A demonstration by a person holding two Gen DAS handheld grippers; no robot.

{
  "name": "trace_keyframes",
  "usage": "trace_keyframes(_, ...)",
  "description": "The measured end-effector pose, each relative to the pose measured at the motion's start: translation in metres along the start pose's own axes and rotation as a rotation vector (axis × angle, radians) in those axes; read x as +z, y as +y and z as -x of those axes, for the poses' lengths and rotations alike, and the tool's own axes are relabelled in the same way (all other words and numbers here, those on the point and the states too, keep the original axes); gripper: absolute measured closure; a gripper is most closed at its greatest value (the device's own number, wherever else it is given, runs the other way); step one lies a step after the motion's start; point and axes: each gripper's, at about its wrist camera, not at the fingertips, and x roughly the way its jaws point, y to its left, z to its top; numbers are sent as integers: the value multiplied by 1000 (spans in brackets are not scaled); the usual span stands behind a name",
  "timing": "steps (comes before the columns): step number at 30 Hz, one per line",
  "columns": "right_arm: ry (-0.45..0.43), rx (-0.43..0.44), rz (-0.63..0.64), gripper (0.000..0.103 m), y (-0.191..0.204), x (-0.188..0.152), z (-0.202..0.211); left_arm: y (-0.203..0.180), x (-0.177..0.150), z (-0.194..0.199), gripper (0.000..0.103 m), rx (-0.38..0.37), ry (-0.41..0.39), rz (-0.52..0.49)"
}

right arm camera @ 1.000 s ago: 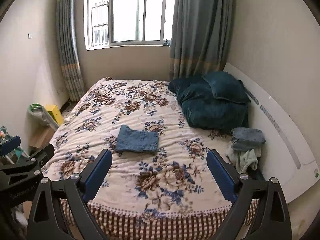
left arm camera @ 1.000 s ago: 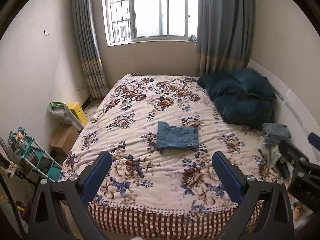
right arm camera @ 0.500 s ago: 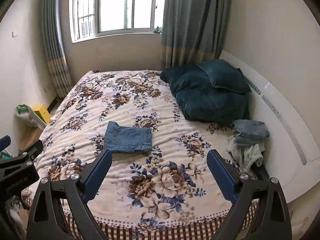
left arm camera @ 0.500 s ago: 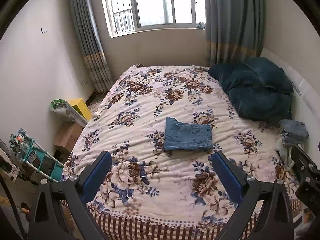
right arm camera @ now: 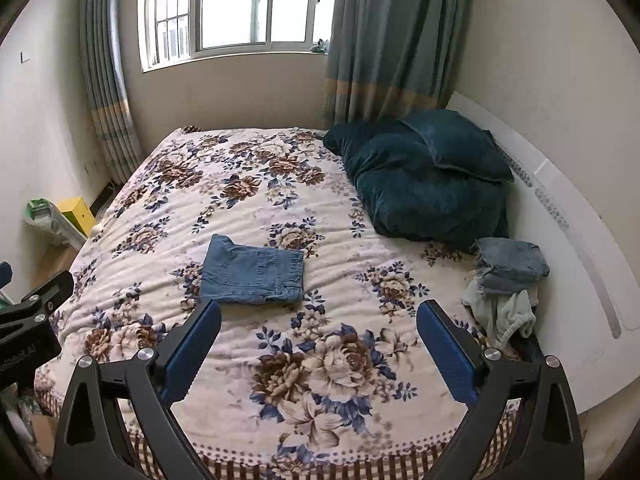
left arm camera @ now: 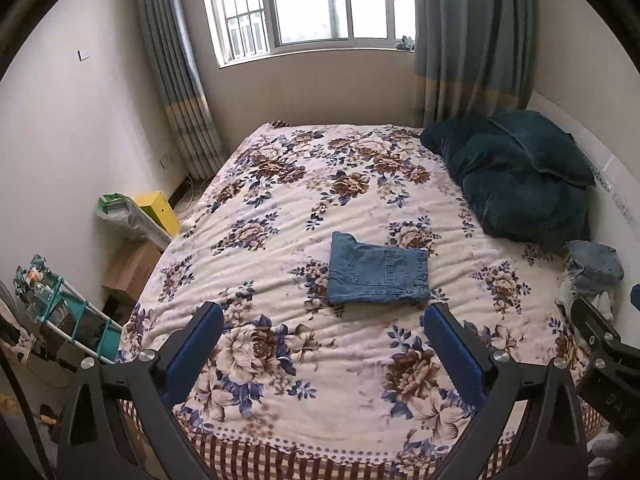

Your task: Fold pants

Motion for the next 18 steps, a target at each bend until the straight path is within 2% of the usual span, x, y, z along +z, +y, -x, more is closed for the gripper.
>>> trace_keyframes(18,-1,23,11,3,10,-4,-2,-6,-7,-4,0,-18,3,10)
